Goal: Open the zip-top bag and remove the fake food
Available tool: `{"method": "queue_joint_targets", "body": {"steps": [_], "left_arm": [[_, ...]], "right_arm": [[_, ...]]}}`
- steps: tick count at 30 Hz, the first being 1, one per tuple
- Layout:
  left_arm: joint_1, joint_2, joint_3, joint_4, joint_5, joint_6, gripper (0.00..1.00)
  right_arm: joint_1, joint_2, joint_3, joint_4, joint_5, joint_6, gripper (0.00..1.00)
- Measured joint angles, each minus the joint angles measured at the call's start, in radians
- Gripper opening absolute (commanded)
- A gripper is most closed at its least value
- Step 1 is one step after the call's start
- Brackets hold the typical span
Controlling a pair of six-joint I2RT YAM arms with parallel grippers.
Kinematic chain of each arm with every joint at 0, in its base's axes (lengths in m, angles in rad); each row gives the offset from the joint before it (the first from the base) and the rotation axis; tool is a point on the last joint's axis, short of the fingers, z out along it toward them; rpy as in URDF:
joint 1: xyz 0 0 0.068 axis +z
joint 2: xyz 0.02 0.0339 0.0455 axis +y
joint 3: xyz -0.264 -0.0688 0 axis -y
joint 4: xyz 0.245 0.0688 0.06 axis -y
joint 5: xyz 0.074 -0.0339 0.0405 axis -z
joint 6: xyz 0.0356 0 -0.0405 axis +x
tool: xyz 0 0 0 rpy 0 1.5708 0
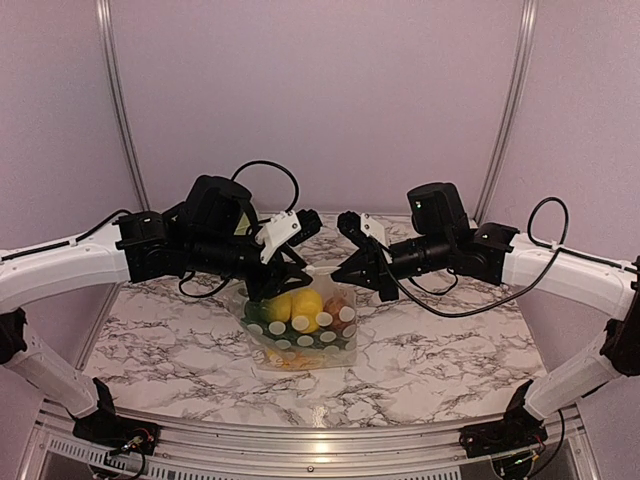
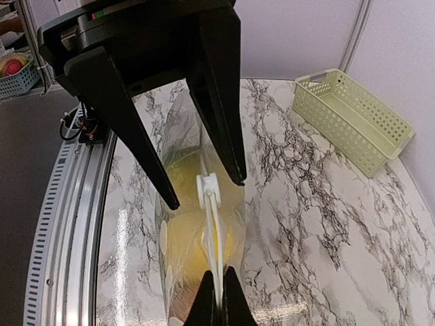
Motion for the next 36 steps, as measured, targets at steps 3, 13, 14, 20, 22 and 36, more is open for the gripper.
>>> {"method": "queue_joint_targets", "body": {"steps": [3,13,14,20,22,36], "left_arm": [[0.0,0.016,0.008,0.002,0.013,0.001,0.27],[0.006,0.032,0.011,0.006,0.03,0.016,0.21],[0.008,0.031,0.011,0.006,0.032,0.016,0.24],[0.019,0.011,-0.005,0.021,0.047,0.011,0.27],[0.019,0.013,-0.003,0.021,0.052,0.01,0.24],[0.027,0.038,0.032,0.019,0.097,0.019,0.04]], "right_arm": [[0.0,0.0,0.0,0.0,0.0,-0.002,0.0],[0.0,0.0,0.0,-0.003,0.0,-0.007,0.0],[0.0,0.0,0.0,-0.003,0.0,-0.007,0.0],[0.0,-0.005,-0.002,-0.008,0.0,-0.006,0.0],[0.0,-0.006,-0.005,-0.008,0.0,-0.006,0.0],[0.0,-0.006,-0.006,-0.01,0.005,-0.011,0.0]]}}
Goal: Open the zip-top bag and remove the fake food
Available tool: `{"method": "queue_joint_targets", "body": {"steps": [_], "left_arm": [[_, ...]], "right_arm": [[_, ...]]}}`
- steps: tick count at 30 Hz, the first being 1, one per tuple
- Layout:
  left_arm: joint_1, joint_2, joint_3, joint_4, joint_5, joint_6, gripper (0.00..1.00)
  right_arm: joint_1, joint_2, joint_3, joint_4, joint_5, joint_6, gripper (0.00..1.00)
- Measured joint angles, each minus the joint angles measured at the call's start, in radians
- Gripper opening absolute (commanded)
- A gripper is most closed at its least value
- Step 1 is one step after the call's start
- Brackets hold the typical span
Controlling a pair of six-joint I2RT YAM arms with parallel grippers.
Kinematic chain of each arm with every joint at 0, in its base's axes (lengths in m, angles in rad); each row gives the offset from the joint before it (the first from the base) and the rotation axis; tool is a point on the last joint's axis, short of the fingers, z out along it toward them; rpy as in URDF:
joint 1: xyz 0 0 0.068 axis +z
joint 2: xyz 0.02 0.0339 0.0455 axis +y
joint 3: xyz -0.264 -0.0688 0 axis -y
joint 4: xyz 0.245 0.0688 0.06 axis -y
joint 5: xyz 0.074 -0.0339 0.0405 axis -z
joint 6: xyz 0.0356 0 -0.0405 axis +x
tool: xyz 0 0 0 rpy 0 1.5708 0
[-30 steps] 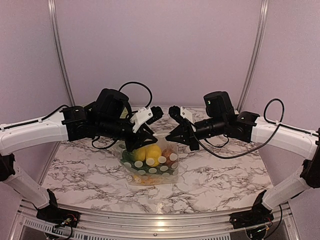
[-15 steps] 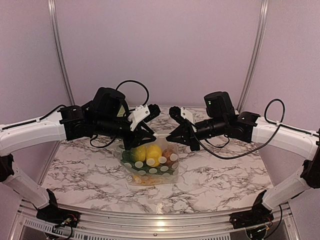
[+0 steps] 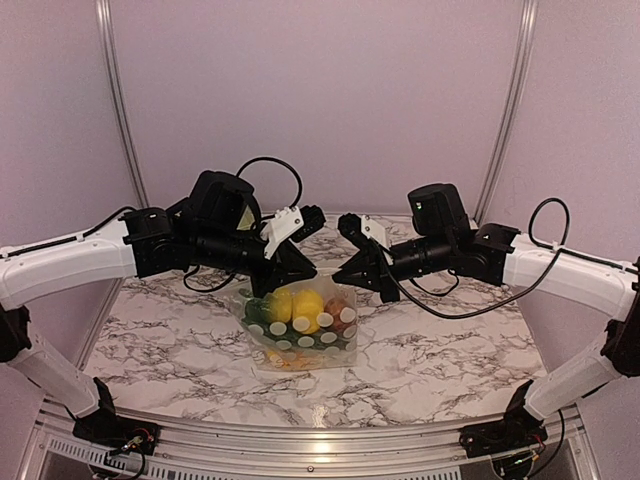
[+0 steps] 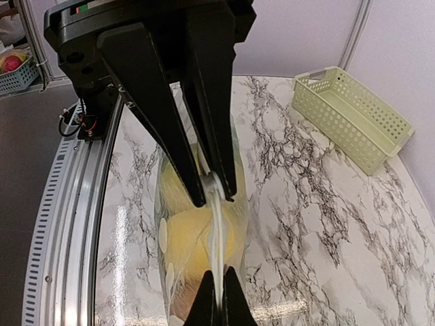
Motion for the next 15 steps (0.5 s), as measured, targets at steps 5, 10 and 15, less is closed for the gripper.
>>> {"method": "queue_joint_targets", "body": {"steps": [5,10,15], "left_arm": [[0.028,-0.037,-0.046,0.005,0.007,-0.001,0.04],[0.07,-0.117,-0.116,-0.027,-0.014,0.008,0.04],[0.122,-0.216,-0.2,-0.07,-0.061,0.022,0.04]], "right_arm": [[-0.007,0.0,0.0,-0.001,0.009,0.0,0.0],[-0.036,-0.023,-0.02,0.003,0.01,0.008,0.0],[-0.092,-0.078,-0.066,0.003,0.016,0.014,0.0]]}}
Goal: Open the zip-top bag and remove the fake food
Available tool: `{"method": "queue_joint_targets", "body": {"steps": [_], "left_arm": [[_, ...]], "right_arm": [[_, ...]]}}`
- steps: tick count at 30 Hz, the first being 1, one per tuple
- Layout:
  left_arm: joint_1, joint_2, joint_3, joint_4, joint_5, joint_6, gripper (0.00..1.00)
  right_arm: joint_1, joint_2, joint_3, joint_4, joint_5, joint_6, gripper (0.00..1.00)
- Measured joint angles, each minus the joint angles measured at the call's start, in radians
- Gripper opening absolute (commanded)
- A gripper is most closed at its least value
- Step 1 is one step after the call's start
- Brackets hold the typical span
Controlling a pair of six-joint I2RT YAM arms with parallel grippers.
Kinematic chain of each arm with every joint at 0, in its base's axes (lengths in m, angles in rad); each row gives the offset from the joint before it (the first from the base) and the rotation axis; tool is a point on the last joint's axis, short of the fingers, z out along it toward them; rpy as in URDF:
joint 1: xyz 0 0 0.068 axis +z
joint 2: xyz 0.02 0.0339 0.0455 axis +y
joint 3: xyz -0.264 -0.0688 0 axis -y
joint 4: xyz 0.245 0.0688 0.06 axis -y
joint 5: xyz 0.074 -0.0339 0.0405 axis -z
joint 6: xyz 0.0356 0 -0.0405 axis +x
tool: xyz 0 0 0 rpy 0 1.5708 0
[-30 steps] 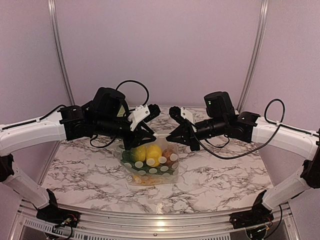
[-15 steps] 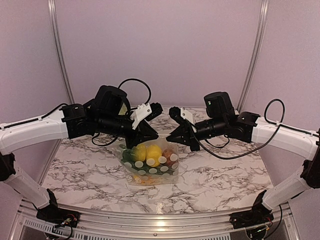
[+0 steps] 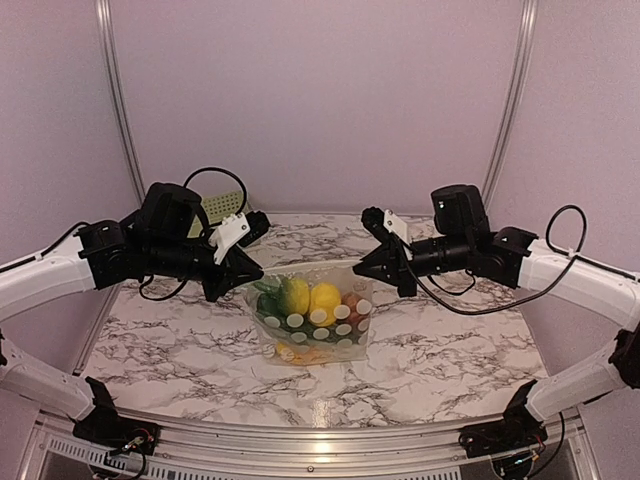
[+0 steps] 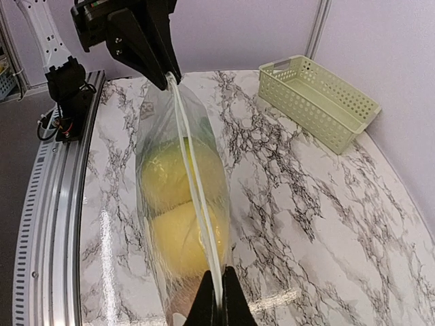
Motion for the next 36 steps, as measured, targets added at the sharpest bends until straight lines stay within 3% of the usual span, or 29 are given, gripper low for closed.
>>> {"method": "queue_joint_targets", "body": {"steps": [7,10,13,16,24,36], "left_arm": [[0.082,-0.126,-0.072,-0.015,-0.039,0.001,0.08],[0.082,-0.129,-0.072,-0.014,-0.031,0.001,0.24],[0.089,-0.108,-0.059,-0.032,-0.016,-0.012,0.49],[0.092,-0.077,-0.025,-0.047,0.011,-0.03,0.57],[0.065,0.006,0.097,-0.037,0.068,-0.037,0.53],[0.058,0.181,0.124,-0.016,0.092,0.0,0.46]], "right_arm": [[-0.053,-0.064,-0.037,0.002,0.017,0.01,0.0],[-0.054,-0.065,-0.037,0.002,0.011,0.011,0.0],[-0.056,-0.063,-0.037,-0.005,0.008,0.014,0.0],[-0.046,-0.059,-0.037,-0.013,0.008,0.013,0.0],[0.014,-0.035,-0.037,-0.014,0.008,0.008,0.0],[0.025,-0.034,-0.036,-0.026,0.009,-0.006,0.0]]}}
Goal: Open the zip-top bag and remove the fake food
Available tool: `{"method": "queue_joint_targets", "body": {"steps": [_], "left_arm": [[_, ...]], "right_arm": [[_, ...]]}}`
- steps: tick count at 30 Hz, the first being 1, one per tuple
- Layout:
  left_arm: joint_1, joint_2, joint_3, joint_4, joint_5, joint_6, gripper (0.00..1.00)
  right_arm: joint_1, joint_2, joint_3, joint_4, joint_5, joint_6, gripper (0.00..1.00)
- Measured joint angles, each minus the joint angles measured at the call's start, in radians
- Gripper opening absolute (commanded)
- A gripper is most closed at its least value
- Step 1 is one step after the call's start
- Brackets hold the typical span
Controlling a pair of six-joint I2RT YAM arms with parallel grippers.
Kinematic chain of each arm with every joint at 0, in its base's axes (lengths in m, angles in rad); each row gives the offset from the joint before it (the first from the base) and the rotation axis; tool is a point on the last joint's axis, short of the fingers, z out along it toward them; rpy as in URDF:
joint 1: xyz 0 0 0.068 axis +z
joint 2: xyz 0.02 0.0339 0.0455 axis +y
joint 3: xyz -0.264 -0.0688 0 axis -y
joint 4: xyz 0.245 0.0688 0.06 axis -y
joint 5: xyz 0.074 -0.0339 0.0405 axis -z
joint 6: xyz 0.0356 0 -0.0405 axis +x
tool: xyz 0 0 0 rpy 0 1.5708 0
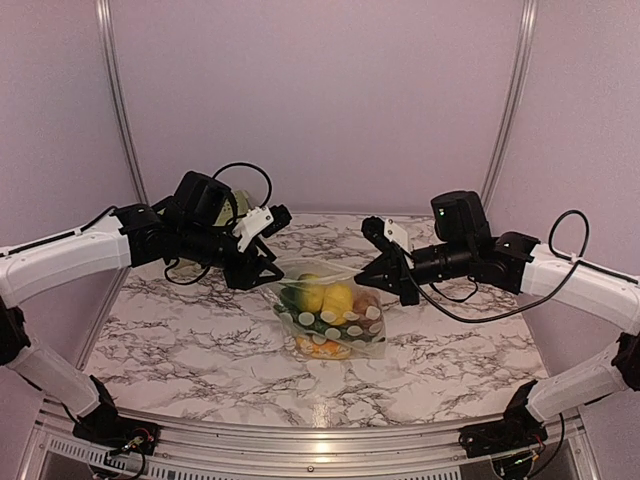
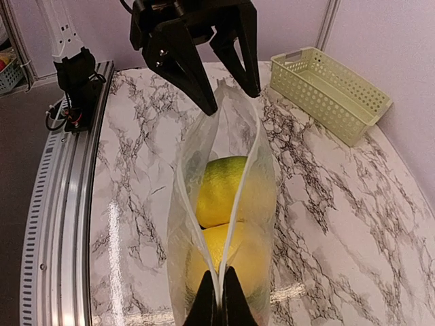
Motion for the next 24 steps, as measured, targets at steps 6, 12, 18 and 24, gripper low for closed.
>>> {"method": "queue_joint_targets", "body": {"steps": [6,12,18,24], "left_arm": [[0.0,0.021,0.004,0.024,-0.002,0.01,0.45],[-0.001,0.02,0.005,0.05,0.009,0.014,0.42],[-0.007,0.034,0.031,0.043,-0.014,0.037,0.3],[-0.03,0.07,0.05,0.041,-0.04,0.069,0.01]], "right_arm": [[0.0,0.0,0.0,-0.012,0.0,-0.006,0.0],[0.0,0.0,0.0,-0.03,0.0,-0.018,0.0],[0.0,-0.013,0.0,-0.046,0.0,-0.026,0.0],[0.0,-0.031,0.0,-0.062,0.0,-0.026,0.0]]}}
